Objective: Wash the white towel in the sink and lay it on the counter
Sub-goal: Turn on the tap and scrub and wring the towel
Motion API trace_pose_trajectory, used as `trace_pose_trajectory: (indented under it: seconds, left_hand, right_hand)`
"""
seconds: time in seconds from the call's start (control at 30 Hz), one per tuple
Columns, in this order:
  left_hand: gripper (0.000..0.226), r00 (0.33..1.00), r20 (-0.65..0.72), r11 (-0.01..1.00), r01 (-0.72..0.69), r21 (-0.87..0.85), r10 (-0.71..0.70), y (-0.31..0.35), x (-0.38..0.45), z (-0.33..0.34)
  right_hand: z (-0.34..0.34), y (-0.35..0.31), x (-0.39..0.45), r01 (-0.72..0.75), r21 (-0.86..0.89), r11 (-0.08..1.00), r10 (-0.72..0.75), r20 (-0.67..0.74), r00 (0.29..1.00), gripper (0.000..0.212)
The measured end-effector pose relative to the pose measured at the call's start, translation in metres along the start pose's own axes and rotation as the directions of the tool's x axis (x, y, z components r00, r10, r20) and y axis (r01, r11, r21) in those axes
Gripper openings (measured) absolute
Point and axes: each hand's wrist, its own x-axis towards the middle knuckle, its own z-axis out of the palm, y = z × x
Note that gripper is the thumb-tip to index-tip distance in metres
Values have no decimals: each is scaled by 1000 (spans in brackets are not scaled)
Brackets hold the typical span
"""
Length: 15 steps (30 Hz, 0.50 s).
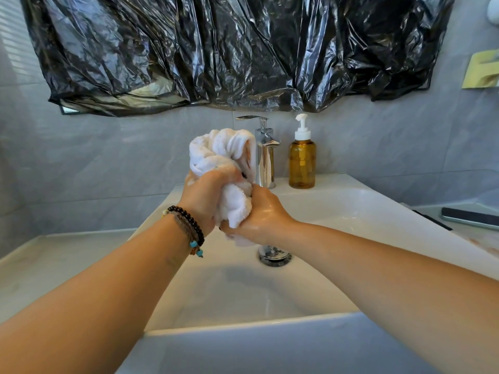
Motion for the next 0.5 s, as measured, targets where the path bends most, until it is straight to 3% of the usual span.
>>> trace_pose_trajectory:
  seconds: [0.1, 0.2, 0.33, 0.4, 0.5]
  left_hand:
    - [23, 997, -10, 995, -71, 65, 72, 3, -2, 1]
    - [30, 986, 4, 981, -168, 97, 168, 5, -3, 3]
    - [23, 988, -4, 987, -155, 41, 156, 5, -2, 2]
    - [22, 993, 45, 994, -108, 18, 107, 4, -3, 0]
    - [17, 994, 105, 1000, -16, -1, 16, 2, -2, -1]
  right_hand:
    - [4, -3, 2, -50, 91, 995, 48, 21, 999, 38]
    - [-1, -10, -2, -52, 148, 988, 41, 72, 997, 15]
    - [-4, -15, -10, -77, 259, 963, 44, 129, 991, 11]
    - [-2, -15, -11, -154, 333, 930, 102, 167, 981, 22]
    - [2, -9, -8, -274, 431, 859, 178, 250, 952, 61]
